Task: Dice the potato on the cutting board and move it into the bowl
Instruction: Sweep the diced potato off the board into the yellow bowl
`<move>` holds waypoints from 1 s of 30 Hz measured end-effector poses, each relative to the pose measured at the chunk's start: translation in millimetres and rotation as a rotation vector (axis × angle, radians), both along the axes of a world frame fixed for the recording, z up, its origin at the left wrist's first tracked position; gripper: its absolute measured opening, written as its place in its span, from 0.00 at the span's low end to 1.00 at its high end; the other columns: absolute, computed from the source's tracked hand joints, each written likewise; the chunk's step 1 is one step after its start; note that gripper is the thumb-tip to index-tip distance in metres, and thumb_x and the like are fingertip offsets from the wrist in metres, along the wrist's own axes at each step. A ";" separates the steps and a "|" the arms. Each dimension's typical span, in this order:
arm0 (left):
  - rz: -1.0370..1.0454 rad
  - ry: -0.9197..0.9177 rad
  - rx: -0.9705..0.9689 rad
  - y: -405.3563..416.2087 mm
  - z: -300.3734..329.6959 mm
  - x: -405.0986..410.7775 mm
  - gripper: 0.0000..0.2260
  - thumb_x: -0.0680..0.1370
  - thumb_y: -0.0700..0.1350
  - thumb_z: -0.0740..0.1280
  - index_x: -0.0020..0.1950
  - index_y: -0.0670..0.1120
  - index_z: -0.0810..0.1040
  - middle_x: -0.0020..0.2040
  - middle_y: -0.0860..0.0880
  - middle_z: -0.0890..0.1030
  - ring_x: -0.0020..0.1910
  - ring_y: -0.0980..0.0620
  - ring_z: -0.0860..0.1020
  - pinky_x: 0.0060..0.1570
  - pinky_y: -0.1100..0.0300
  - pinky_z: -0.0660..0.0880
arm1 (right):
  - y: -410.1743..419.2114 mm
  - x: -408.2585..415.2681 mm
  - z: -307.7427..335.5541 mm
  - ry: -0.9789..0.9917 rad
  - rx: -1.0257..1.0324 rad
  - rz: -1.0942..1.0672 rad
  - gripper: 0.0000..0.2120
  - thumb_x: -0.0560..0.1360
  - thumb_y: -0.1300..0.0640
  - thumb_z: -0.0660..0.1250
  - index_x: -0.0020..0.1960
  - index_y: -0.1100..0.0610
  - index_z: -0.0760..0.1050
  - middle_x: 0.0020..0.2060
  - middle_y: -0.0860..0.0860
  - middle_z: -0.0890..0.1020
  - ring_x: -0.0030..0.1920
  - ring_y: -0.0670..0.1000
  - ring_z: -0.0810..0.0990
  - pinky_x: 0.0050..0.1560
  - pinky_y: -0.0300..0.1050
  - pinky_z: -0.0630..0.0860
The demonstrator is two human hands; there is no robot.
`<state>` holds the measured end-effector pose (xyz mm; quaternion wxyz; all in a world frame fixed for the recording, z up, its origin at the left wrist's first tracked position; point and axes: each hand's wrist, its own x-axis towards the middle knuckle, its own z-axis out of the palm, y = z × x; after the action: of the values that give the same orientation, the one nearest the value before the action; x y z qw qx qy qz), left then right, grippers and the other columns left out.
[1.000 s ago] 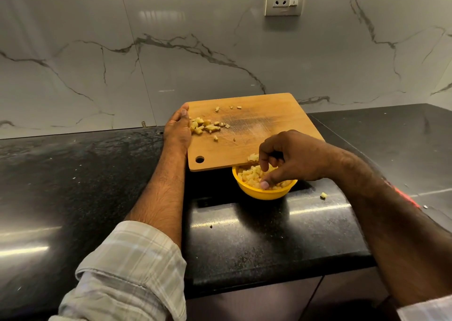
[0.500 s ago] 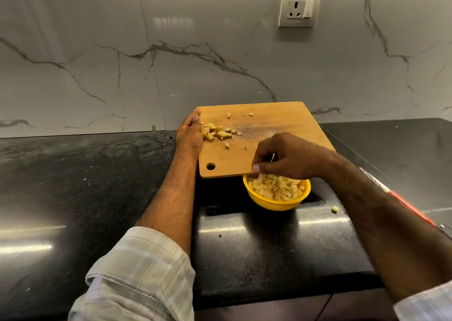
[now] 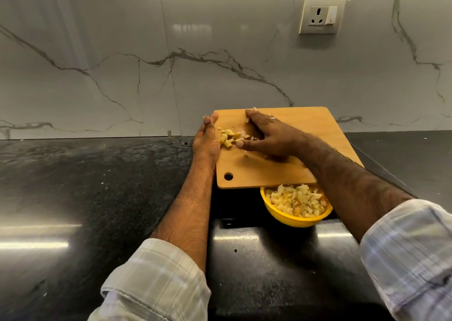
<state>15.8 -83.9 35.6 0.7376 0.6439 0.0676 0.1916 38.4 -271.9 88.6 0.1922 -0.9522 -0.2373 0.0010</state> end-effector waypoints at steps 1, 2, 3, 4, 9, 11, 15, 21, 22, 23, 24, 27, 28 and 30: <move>-0.002 0.008 -0.017 0.5 -0.9 0.2 0.25 0.82 0.69 0.57 0.68 0.58 0.83 0.66 0.51 0.82 0.61 0.52 0.81 0.57 0.57 0.82 | 3.7 -0.2 -2.1 -0.034 0.021 0.032 0.53 0.70 0.24 0.68 0.85 0.44 0.49 0.84 0.45 0.53 0.83 0.53 0.51 0.81 0.56 0.56; -0.005 0.012 -0.023 0.5 -0.8 -0.4 0.26 0.82 0.70 0.56 0.68 0.58 0.83 0.63 0.52 0.83 0.58 0.52 0.83 0.57 0.54 0.82 | 7.0 -1.2 -5.3 -0.089 0.028 0.068 0.48 0.72 0.26 0.69 0.84 0.44 0.57 0.83 0.45 0.59 0.82 0.52 0.57 0.79 0.54 0.61; -0.006 0.015 -0.018 0.1 -0.1 -1.3 0.27 0.82 0.70 0.54 0.69 0.58 0.82 0.61 0.53 0.83 0.56 0.53 0.83 0.56 0.54 0.82 | 9.5 -2.5 -8.4 -0.168 0.027 0.100 0.41 0.73 0.28 0.70 0.81 0.44 0.65 0.80 0.44 0.66 0.78 0.50 0.63 0.76 0.53 0.65; -0.004 0.020 -0.018 -0.3 0.3 -1.6 0.28 0.83 0.70 0.53 0.69 0.57 0.82 0.61 0.53 0.83 0.56 0.54 0.82 0.56 0.55 0.82 | 11.3 -4.7 -10.3 -0.252 0.025 0.132 0.34 0.74 0.31 0.70 0.76 0.44 0.73 0.75 0.43 0.72 0.74 0.48 0.69 0.74 0.53 0.70; 0.024 0.046 -0.028 1.1 -1.9 0.5 0.28 0.81 0.72 0.54 0.65 0.58 0.84 0.64 0.51 0.84 0.60 0.49 0.83 0.64 0.46 0.80 | 4.0 -24.1 -8.0 -0.454 -0.084 0.204 0.16 0.80 0.42 0.69 0.62 0.47 0.85 0.62 0.42 0.82 0.60 0.47 0.79 0.60 0.50 0.80; 0.044 0.052 0.001 0.4 -1.5 0.1 0.28 0.82 0.71 0.53 0.67 0.58 0.83 0.65 0.52 0.83 0.61 0.50 0.82 0.64 0.48 0.80 | -4.1 -33.4 -7.7 -0.488 -0.128 0.238 0.13 0.81 0.46 0.68 0.61 0.48 0.86 0.60 0.43 0.83 0.58 0.47 0.80 0.57 0.50 0.81; 0.058 0.039 0.056 -4.4 3.3 -5.9 0.28 0.84 0.68 0.50 0.70 0.57 0.81 0.62 0.55 0.80 0.55 0.55 0.79 0.44 0.68 0.75 | -21.6 -58.3 -14.8 -0.498 -0.174 0.249 0.12 0.81 0.48 0.66 0.60 0.48 0.86 0.59 0.43 0.83 0.56 0.48 0.81 0.54 0.50 0.81; 0.055 0.038 0.096 -4.9 4.4 -8.4 0.27 0.86 0.65 0.50 0.72 0.54 0.80 0.60 0.55 0.78 0.54 0.57 0.76 0.32 0.77 0.69 | -47.8 -98.2 -20.0 -0.426 -0.204 0.239 0.13 0.80 0.54 0.67 0.61 0.49 0.85 0.62 0.44 0.83 0.58 0.49 0.82 0.59 0.52 0.80; 0.051 0.043 0.097 -5.3 4.0 -7.1 0.27 0.85 0.65 0.51 0.72 0.54 0.80 0.60 0.56 0.77 0.56 0.56 0.76 0.36 0.75 0.70 | -51.5 -103.8 -19.9 -0.406 -0.223 0.233 0.15 0.78 0.57 0.66 0.62 0.49 0.85 0.63 0.44 0.83 0.59 0.50 0.81 0.59 0.53 0.80; 0.051 0.044 0.097 -5.3 3.6 -6.3 0.27 0.85 0.66 0.51 0.72 0.55 0.80 0.60 0.56 0.77 0.57 0.55 0.76 0.43 0.71 0.71 | -54.8 -108.3 -19.4 -0.390 -0.245 0.230 0.19 0.76 0.59 0.66 0.63 0.48 0.84 0.64 0.43 0.82 0.60 0.50 0.81 0.60 0.52 0.80; 0.051 0.050 0.095 -5.0 3.3 -5.5 0.27 0.85 0.66 0.51 0.72 0.55 0.80 0.60 0.56 0.77 0.59 0.54 0.76 0.49 0.67 0.71 | -58.6 -112.0 -18.5 -0.377 -0.265 0.231 0.21 0.74 0.61 0.65 0.64 0.48 0.84 0.64 0.43 0.83 0.60 0.49 0.81 0.60 0.51 0.80; 0.051 0.059 0.089 -4.5 3.5 -6.2 0.27 0.85 0.66 0.52 0.71 0.55 0.81 0.61 0.56 0.78 0.59 0.55 0.77 0.45 0.68 0.71 | -65.0 -120.9 -11.8 -0.312 -0.192 0.230 0.23 0.72 0.65 0.64 0.60 0.48 0.86 0.59 0.42 0.85 0.54 0.47 0.82 0.56 0.45 0.80; 0.050 0.059 0.094 -4.4 4.0 -7.3 0.27 0.85 0.66 0.51 0.72 0.55 0.80 0.61 0.56 0.77 0.58 0.56 0.76 0.42 0.71 0.69 | -66.4 -121.4 -11.0 -0.304 -0.109 0.225 0.22 0.72 0.67 0.64 0.59 0.49 0.86 0.56 0.42 0.86 0.52 0.46 0.82 0.54 0.44 0.80; 0.047 0.050 0.097 -4.4 4.2 -8.1 0.27 0.85 0.66 0.51 0.72 0.55 0.80 0.61 0.56 0.77 0.58 0.56 0.76 0.42 0.70 0.69 | -70.7 -116.3 -14.2 -0.358 0.037 0.142 0.19 0.75 0.67 0.65 0.59 0.52 0.86 0.56 0.44 0.85 0.52 0.47 0.82 0.54 0.45 0.79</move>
<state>7.7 -88.3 39.8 0.6990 0.6817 0.0919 0.1957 -77.9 -342.6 74.4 0.1640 -0.9144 -0.3343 -0.1590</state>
